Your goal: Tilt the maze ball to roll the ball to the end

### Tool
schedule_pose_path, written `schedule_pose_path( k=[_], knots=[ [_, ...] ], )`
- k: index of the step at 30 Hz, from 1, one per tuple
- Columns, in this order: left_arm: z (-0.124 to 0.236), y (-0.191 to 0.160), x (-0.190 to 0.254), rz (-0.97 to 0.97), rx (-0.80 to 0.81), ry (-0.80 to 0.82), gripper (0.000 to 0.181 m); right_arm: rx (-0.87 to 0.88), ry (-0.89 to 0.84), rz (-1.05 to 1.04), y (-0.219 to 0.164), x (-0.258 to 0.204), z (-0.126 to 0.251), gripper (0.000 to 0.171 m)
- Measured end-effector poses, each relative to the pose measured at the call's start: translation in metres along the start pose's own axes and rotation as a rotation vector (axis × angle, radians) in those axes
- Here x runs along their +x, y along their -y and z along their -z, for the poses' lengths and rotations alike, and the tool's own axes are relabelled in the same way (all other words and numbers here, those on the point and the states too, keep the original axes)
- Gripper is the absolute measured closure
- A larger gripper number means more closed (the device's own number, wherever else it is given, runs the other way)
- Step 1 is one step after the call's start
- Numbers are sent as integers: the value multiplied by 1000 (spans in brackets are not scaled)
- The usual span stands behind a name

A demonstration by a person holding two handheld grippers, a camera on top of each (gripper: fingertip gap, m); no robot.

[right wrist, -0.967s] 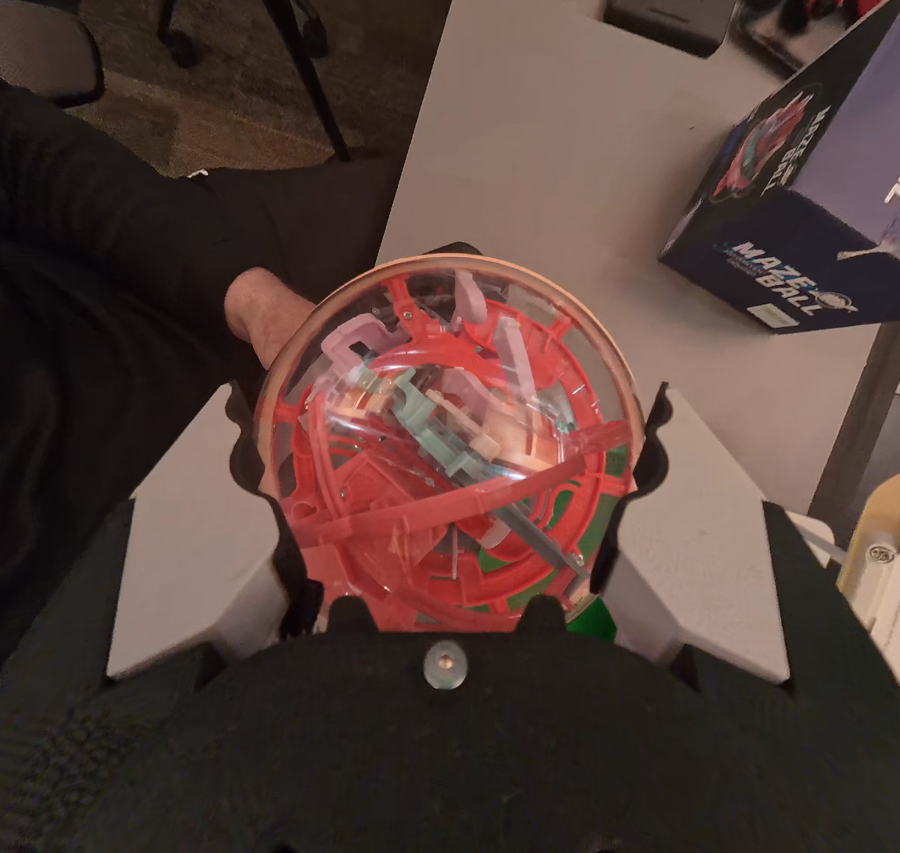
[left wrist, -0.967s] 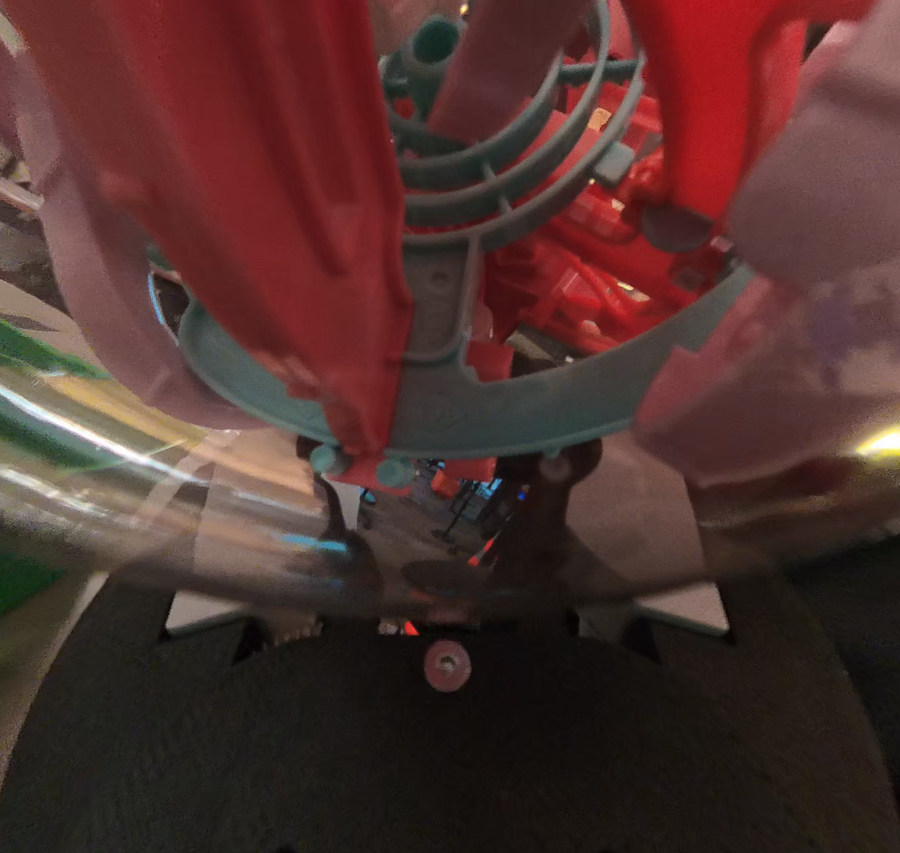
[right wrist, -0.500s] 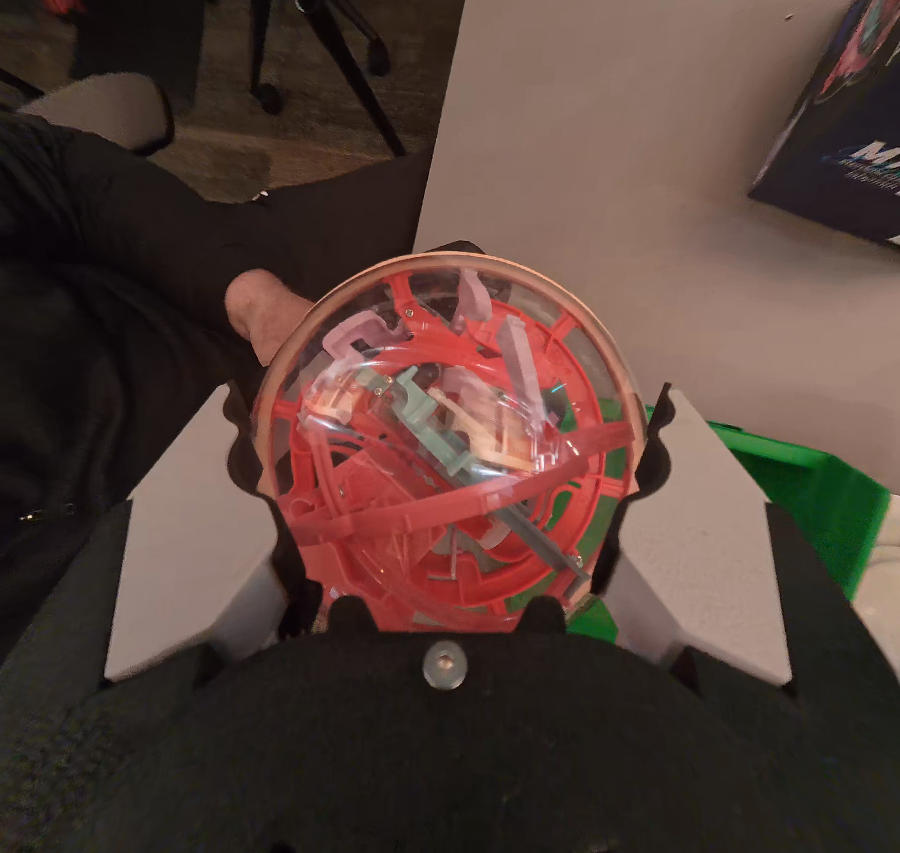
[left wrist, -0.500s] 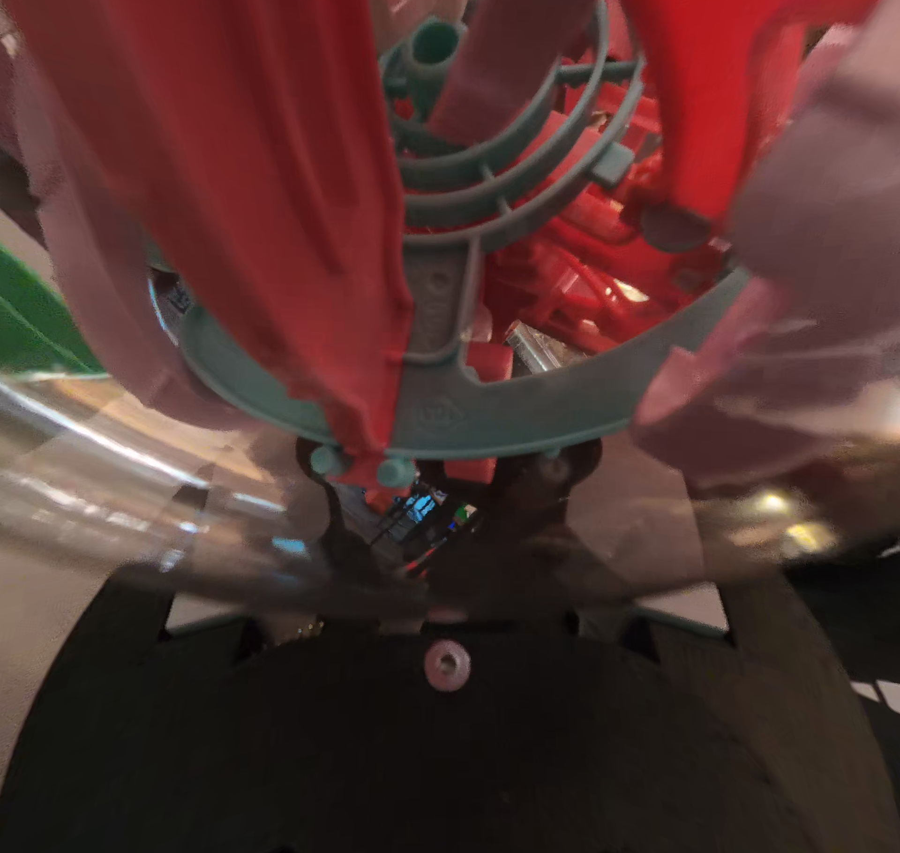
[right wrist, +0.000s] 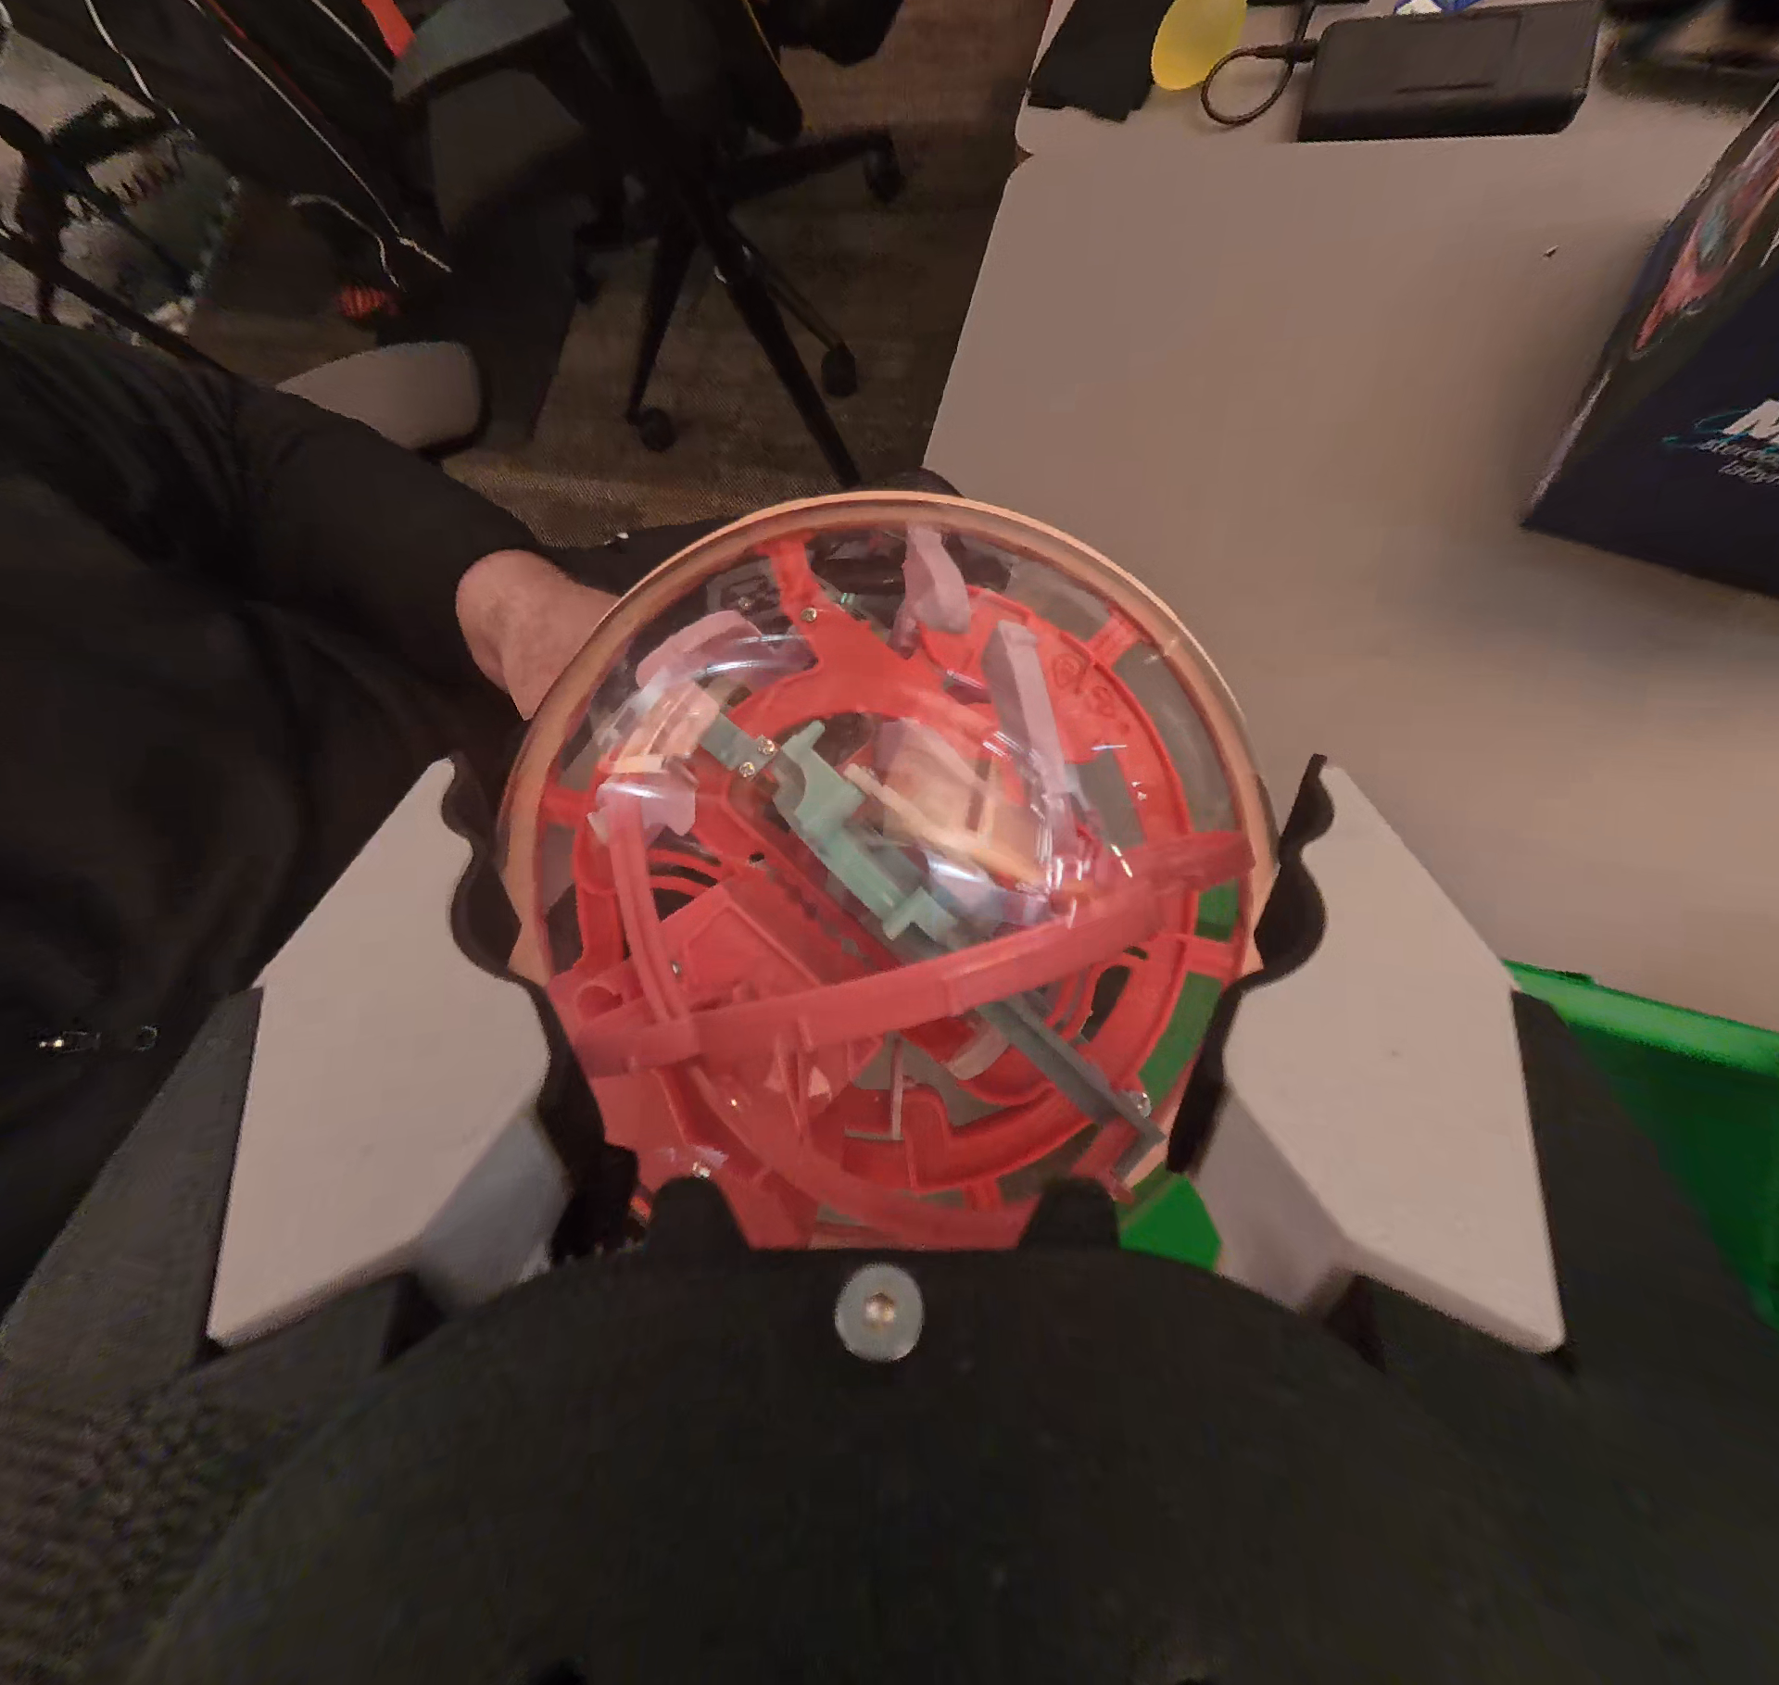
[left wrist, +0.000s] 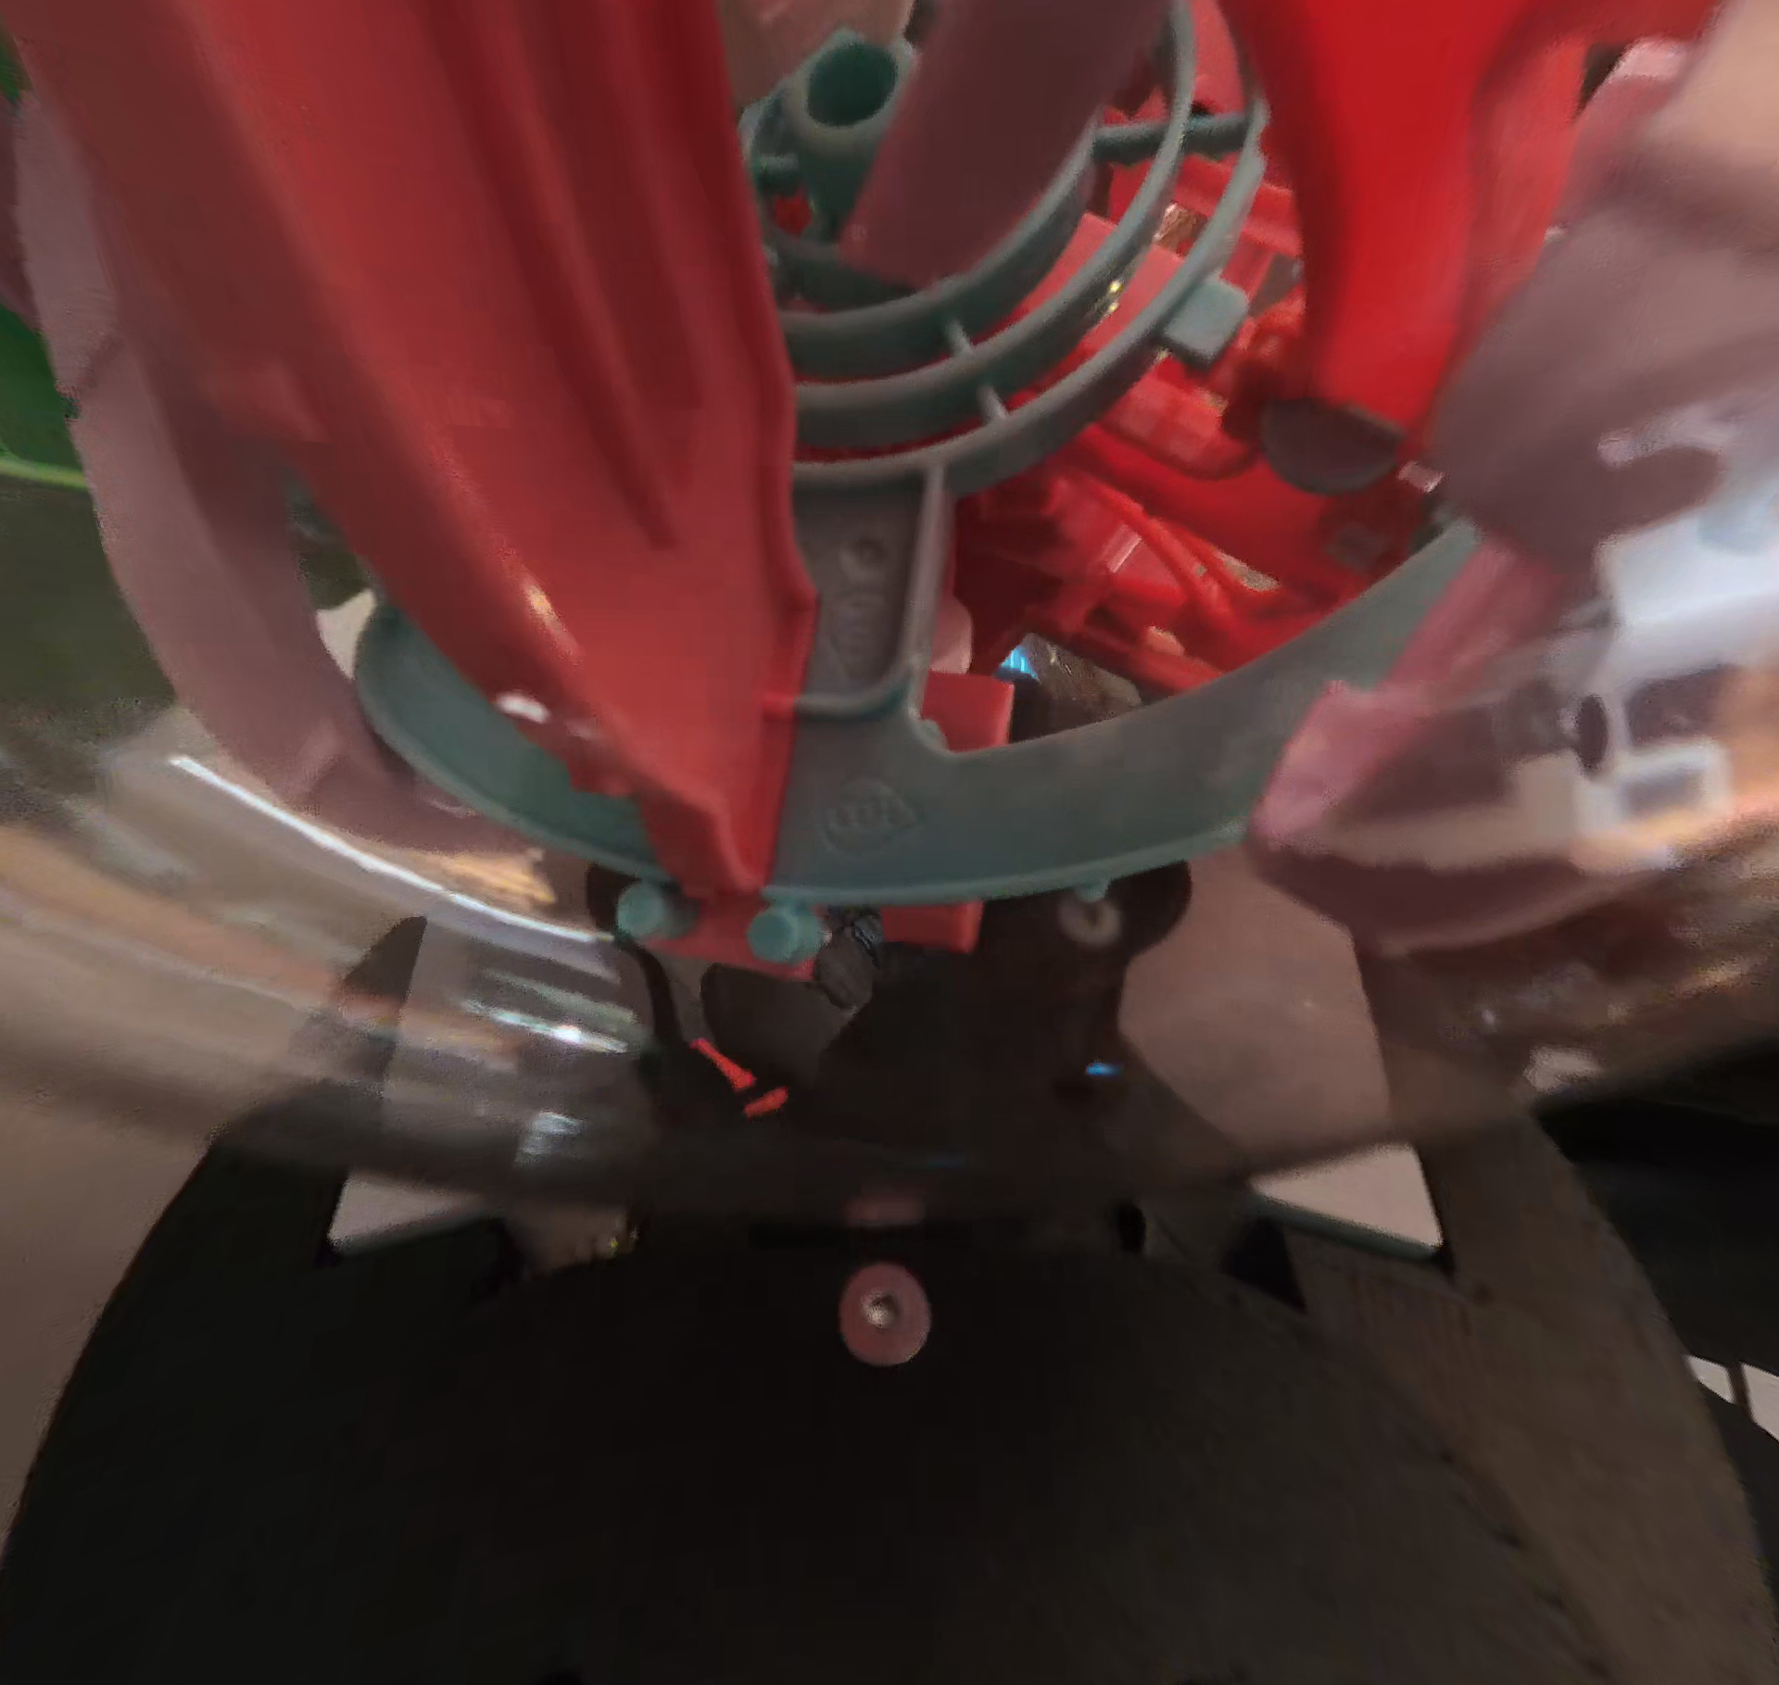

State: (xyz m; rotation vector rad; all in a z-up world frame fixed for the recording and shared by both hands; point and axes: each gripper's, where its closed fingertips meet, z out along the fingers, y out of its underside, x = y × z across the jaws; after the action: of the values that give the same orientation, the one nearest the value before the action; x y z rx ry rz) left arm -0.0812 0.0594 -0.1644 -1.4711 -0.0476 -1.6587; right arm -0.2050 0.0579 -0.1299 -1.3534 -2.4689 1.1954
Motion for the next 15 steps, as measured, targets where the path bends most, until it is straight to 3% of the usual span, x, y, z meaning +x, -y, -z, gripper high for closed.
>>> schedule_pose_path(
  k=[15],
  knots=[
    [16,-27,-2,260,-62,60,82,127,134,-203,-21,4,-23,17]
  ],
)
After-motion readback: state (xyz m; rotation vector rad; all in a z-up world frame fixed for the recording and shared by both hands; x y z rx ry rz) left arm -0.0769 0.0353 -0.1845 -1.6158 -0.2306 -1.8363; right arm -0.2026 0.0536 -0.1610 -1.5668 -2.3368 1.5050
